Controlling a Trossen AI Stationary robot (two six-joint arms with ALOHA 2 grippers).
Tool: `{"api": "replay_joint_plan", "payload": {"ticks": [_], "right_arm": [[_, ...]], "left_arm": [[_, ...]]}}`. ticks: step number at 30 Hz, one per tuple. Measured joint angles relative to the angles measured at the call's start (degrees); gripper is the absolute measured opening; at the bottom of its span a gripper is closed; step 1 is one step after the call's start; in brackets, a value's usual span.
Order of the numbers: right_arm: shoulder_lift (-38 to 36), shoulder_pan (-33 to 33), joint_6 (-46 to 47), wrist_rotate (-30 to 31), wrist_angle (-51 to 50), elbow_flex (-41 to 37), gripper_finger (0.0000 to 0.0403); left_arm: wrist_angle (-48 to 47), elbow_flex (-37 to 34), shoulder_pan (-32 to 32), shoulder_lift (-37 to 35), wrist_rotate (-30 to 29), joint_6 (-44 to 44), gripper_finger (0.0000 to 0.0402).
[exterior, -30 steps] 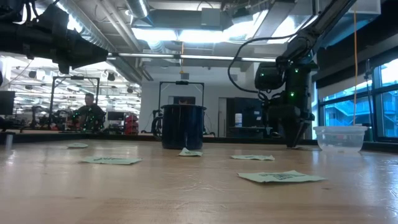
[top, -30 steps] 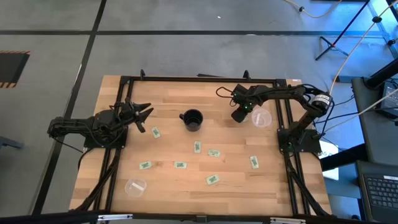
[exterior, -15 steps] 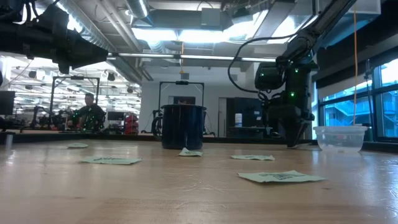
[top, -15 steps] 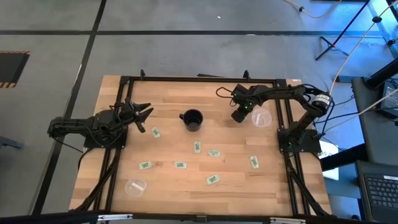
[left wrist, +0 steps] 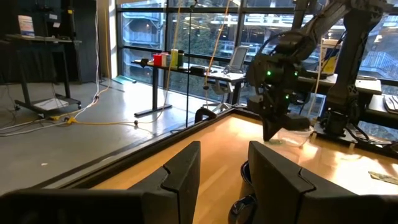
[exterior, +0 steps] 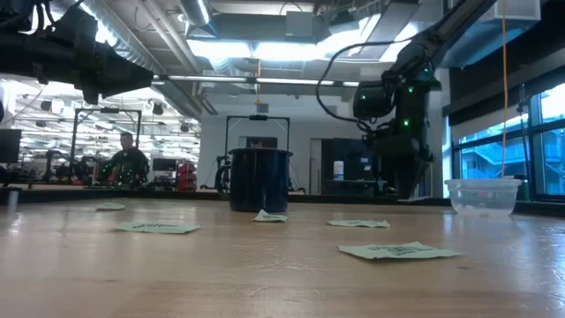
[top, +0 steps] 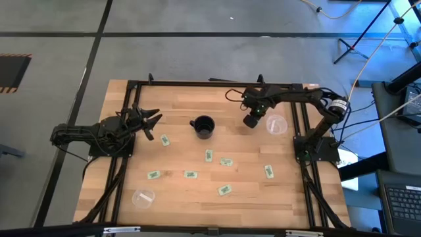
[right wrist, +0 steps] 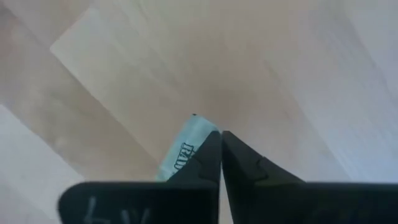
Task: Pick and place Stevia / Truvia into bins
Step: Put the stevia packet into the round transparent container
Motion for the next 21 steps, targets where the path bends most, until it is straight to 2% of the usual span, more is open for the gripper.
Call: {"api": "replay_joint_plan", "payload": {"ticks": [3, 11, 17, 21], "right_arm": [[-0.01, 0.55, -0.52, 0.28, -3.3, 3.09, 0.0003], [-2.0, 4.31, 0.3, 0.43, -22.82, 10.71, 0.0008], [-12.7, 6.61, 3.75, 0.56, -24.73, 8.93, 0.0009], [-20.59, 6.41, 9.82, 5.27, -24.52, 4.1, 0.0009]], "left_arm": [[0.0, 0.01, -0.01, 0.0, 0.01, 0.0, 0.013], [0.0, 0.0, -0.01, 0.0, 0.02, 0.0, 0.013], [-0.08, 0.01, 0.0, 0.01, 0.11, -0.02, 0.013], [-0.39, -0.01, 0.0, -0.01, 0.13, -0.02, 0.013]]}}
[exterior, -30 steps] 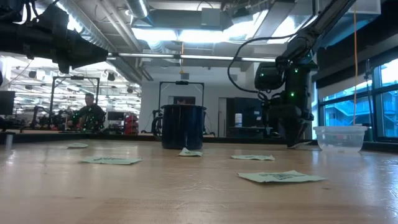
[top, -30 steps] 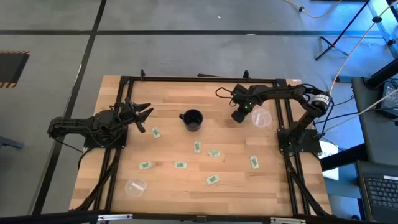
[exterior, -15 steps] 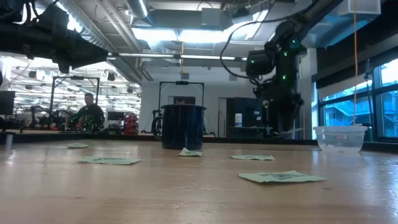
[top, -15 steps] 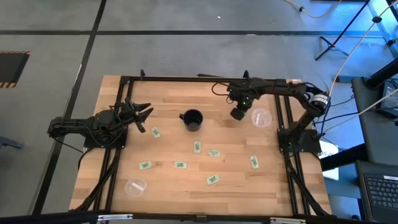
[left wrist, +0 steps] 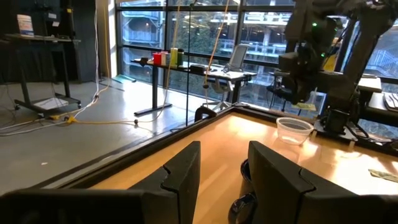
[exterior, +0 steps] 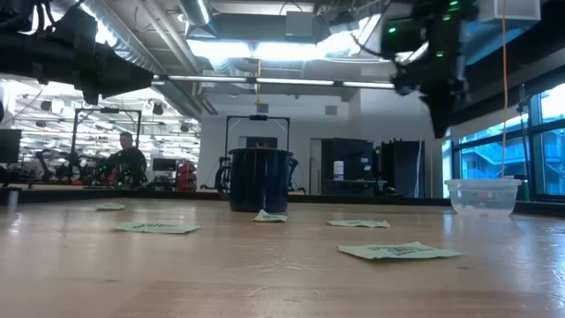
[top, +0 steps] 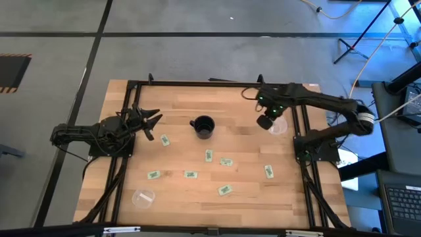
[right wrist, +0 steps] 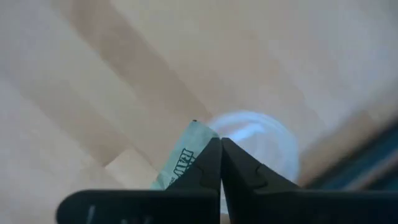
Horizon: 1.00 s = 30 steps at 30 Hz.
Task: Pick and place Stevia / Truvia into bins
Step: Put the stevia packet into the round transparent container
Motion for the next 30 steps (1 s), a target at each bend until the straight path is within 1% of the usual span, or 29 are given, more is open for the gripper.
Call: {"api": "replay_joint_plan", "payload": {"ticks": [2, 4, 8, 15, 21, 30], "right_arm": [[-2.85, -0.27, 3.52, 3.76, 0.26, -3.19, 0.0009], [-5.18, -0.73, 5.97, 5.4, 1.18, -6.49, 0.0009], [-7.81, -0.81, 6.73, 5.46, 7.16, -12.86, 0.0009], [-7.92, -0.84, 7.48, 5.44, 13.81, -20.65, 0.0009], [-7.89, -0.84, 8.43, 5.48, 19.08, -23.39, 0.0009], [-7.89, -0.86, 8.65, 5.51, 19.1, -23.43, 0.001]], "left_arm": [[-0.02, 0.01, 0.0, 0.02, 0.0, 0.0, 0.013], [-0.02, 0.01, -0.02, 0.01, 0.0, 0.0, 0.013], [-0.02, 0.02, 0.0, 0.02, 0.0, 0.0, 0.013], [0.0, 0.0, -0.01, 0.01, 0.02, 0.0, 0.013], [0.0, 0.01, -0.01, 0.02, 0.02, 0.0, 0.013], [0.01, 0.01, -0.02, 0.02, 0.0, 0.0, 0.013]]}}
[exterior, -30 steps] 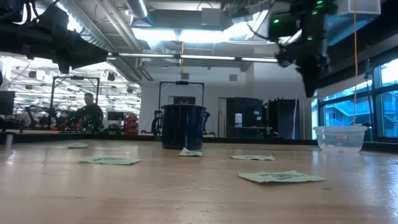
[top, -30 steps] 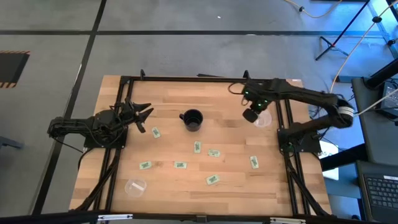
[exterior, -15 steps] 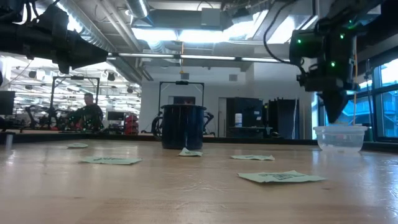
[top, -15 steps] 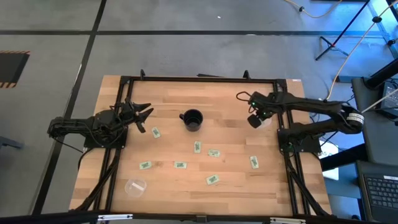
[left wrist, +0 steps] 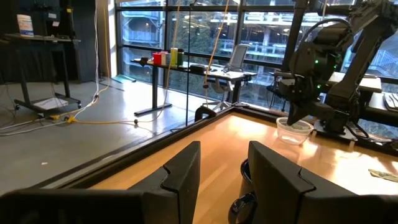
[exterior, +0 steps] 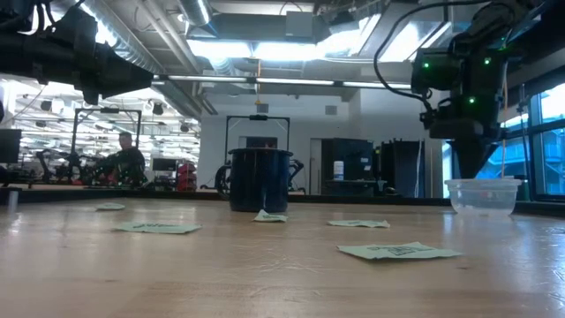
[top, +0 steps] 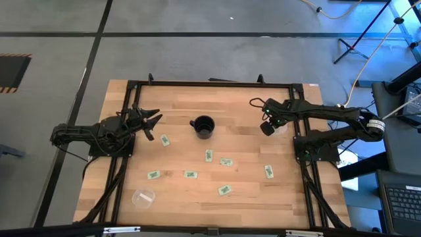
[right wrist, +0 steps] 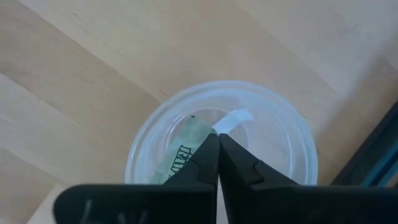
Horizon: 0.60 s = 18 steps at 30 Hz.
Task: Pick and place Stevia / Truvia into bins
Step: Put the stevia packet into the round transparent container
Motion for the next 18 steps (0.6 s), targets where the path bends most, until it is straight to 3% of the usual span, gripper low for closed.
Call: {"api": "replay_joint_plan", "payload": {"ticks": [5, 12, 18], "right_arm": [[0.0, 0.02, 0.36, 0.0, -0.43, 0.0, 0.0024], [0.0, 0.0, 1.05, 0.0, -1.03, 0.36, 0.009], [-0.47, 1.53, 1.09, 0.45, -5.9, 7.01, 0.0115]], "left_arm": [[0.01, 0.02, 0.02, 0.01, 0.0, 0.0, 0.013], [0.01, 0.01, 0.02, 0.0, 0.02, -0.02, 0.013], [0.01, 0.02, 0.02, -0.02, 0.02, -0.01, 0.013]]}}
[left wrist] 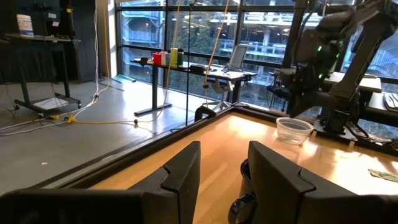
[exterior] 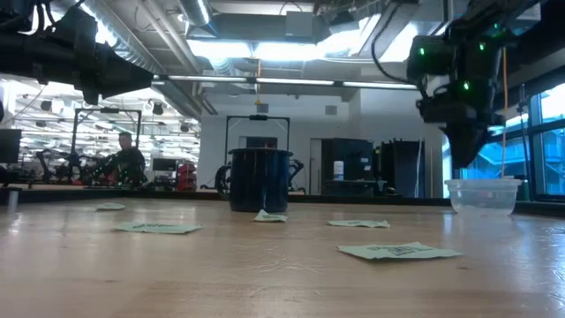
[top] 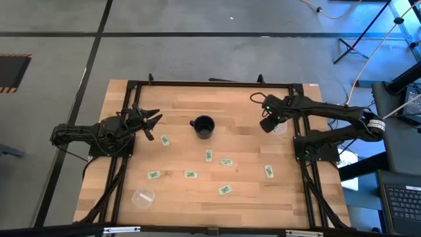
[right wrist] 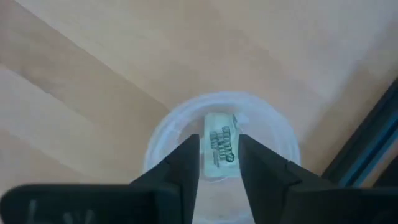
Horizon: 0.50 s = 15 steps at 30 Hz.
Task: Pick and place Stevia / Truvia into bins
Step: Put the stevia packet into the round transparent container
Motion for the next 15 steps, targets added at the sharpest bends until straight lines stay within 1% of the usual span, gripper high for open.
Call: {"api": "replay_joint_plan", "payload": {"ticks": [3, 7, 9, 12, 15], "right_arm": [[-1.16, 2.92, 0.0, -0.05, -0.23, 3.81, 0.0116], [-2.43, 8.46, -0.03, -0.03, -0.85, 7.82, 0.0116], [-3.12, 11.55, -3.31, -0.05, 1.04, 8.72, 0.0116], [-3.57, 17.38, -8.2, -1.65, 1.19, 8.78, 0.0116], [-3.4, 24.73, -8.39, -2.63, -0.14, 8.78, 0.0116]], "left_arm": [[-0.23, 0.0, 0.0, 0.0, 0.0, -0.02, 0.013], [-1.3, -0.02, -0.02, 0.02, 0.02, -0.56, 0.013], [-1.31, 0.0, -0.01, 0.02, 0.02, -0.56, 0.013], [-1.31, -0.02, -0.01, 0.01, 0.02, -0.56, 0.013], [-1.3, -0.01, 0.0, 0.02, 0.02, -0.53, 0.013]]}}
